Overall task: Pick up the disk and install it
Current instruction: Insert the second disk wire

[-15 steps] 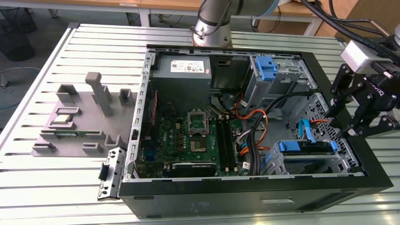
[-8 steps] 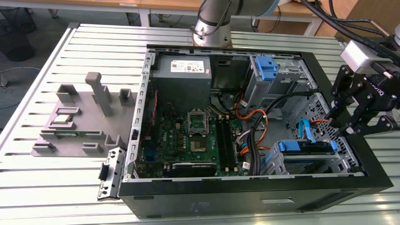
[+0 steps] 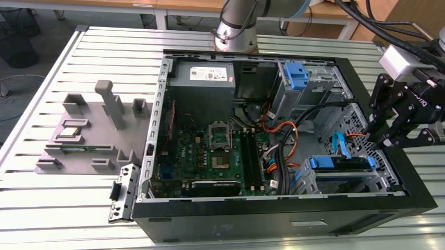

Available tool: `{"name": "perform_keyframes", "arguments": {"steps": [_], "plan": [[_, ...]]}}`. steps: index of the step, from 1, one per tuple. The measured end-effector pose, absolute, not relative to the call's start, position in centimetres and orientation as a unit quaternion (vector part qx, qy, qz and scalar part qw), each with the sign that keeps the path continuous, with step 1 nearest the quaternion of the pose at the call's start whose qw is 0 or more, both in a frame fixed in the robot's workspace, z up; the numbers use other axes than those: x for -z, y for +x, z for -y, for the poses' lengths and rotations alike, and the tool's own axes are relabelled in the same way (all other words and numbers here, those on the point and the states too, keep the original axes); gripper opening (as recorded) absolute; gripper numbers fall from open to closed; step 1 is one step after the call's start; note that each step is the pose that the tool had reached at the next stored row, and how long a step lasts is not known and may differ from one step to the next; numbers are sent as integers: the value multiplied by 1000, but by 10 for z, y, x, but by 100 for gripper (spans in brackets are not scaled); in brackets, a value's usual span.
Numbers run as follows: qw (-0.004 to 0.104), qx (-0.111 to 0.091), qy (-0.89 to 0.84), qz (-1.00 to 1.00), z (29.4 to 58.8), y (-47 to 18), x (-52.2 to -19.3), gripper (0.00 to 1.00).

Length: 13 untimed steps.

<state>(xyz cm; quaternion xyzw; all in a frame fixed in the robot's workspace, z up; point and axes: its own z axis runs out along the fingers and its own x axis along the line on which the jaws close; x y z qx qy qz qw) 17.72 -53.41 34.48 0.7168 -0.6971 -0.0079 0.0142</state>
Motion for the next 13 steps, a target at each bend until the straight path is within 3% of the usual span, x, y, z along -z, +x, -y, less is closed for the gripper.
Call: {"name": "perform_keyframes", "arguments": {"steps": [13], "plan": [[14, 7, 717, 697, 534, 177, -347, 38]]}}
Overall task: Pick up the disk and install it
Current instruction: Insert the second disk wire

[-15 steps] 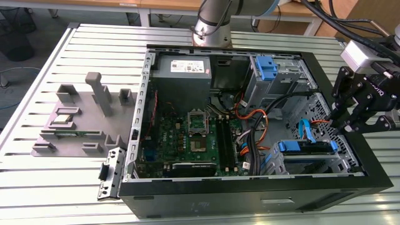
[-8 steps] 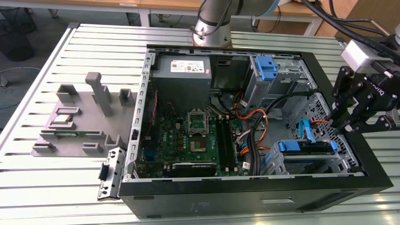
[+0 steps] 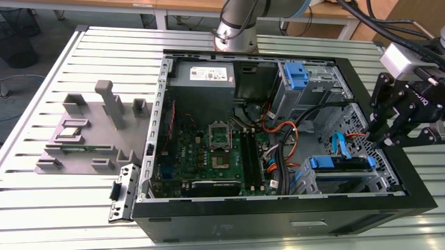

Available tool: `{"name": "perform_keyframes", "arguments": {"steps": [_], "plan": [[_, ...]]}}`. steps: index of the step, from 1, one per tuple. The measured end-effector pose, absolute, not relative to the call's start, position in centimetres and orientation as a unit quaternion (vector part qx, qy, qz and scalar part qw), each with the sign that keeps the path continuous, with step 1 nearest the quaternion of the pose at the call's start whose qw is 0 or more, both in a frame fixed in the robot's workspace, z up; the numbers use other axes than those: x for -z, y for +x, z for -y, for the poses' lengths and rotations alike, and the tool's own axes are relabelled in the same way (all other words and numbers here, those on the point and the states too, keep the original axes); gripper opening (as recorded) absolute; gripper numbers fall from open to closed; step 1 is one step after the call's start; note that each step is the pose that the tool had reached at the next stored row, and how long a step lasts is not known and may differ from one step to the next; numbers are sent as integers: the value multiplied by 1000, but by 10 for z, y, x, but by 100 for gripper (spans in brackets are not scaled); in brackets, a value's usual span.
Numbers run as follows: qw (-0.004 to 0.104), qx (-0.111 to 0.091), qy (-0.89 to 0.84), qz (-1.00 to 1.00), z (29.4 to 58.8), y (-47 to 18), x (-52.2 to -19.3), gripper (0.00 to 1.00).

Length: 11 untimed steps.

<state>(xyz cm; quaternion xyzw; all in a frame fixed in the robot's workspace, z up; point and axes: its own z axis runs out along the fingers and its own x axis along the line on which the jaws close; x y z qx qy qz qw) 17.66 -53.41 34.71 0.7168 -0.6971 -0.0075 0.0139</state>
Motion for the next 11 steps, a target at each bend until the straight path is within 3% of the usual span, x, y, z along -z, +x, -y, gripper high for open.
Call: {"name": "perform_keyframes", "arguments": {"steps": [11], "plan": [[13, 6, 717, 697, 534, 176, -348, 36]]}}
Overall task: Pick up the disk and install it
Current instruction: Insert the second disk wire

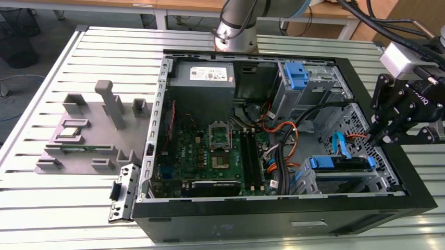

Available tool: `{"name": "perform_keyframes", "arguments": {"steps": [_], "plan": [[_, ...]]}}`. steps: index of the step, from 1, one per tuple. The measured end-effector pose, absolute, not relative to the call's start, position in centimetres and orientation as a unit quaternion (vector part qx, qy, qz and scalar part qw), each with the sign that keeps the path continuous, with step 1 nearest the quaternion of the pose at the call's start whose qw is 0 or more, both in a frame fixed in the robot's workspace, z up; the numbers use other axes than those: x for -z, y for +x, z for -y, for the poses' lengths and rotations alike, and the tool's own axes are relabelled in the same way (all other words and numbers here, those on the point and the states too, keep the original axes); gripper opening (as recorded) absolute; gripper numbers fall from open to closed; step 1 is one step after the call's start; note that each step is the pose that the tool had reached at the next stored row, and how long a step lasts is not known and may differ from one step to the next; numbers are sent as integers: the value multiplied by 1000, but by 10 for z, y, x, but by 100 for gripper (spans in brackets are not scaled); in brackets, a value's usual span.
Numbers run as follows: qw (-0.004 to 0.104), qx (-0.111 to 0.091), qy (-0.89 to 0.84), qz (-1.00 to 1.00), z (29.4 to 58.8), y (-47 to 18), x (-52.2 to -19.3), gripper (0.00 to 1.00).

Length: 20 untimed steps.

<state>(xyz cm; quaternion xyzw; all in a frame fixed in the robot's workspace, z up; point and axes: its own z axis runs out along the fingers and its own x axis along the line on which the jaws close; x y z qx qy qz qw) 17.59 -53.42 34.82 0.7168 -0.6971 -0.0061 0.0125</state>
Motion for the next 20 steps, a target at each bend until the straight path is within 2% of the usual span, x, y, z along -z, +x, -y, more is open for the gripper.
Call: {"name": "perform_keyframes", "arguments": {"steps": [1, 8, 9, 20], "plan": [[12, 6, 717, 697, 534, 176, -348, 29], [12, 6, 717, 697, 534, 176, -348, 27], [12, 6, 717, 697, 534, 176, -348, 20], [12, 6, 717, 697, 534, 176, -348, 18]]}}
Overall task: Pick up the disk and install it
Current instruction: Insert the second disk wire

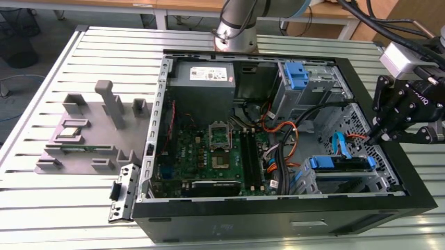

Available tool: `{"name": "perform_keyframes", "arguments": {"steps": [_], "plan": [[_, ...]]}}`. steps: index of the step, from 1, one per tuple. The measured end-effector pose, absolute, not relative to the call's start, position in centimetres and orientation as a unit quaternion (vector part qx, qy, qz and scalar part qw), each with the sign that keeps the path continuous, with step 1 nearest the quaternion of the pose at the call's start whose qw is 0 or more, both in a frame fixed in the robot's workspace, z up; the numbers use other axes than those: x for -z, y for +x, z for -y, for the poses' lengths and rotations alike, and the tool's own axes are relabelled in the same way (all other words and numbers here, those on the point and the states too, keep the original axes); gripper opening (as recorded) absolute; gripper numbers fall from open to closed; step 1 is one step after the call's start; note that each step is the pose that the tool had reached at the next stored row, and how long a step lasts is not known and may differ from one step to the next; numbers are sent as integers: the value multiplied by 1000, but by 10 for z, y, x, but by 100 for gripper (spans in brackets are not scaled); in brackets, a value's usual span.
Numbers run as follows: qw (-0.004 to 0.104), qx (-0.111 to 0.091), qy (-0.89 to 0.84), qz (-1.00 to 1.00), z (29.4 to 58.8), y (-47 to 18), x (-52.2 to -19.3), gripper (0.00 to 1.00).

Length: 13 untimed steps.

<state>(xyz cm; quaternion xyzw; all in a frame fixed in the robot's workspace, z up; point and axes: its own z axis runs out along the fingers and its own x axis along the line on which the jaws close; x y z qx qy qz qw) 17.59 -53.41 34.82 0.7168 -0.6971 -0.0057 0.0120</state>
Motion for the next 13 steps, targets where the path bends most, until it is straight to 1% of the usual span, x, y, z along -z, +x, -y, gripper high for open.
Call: {"name": "perform_keyframes", "arguments": {"steps": [4, 13], "plan": [[11, 5, 717, 697, 534, 173, -348, 18], [4, -3, 717, 697, 534, 150, -348, 18]]}}
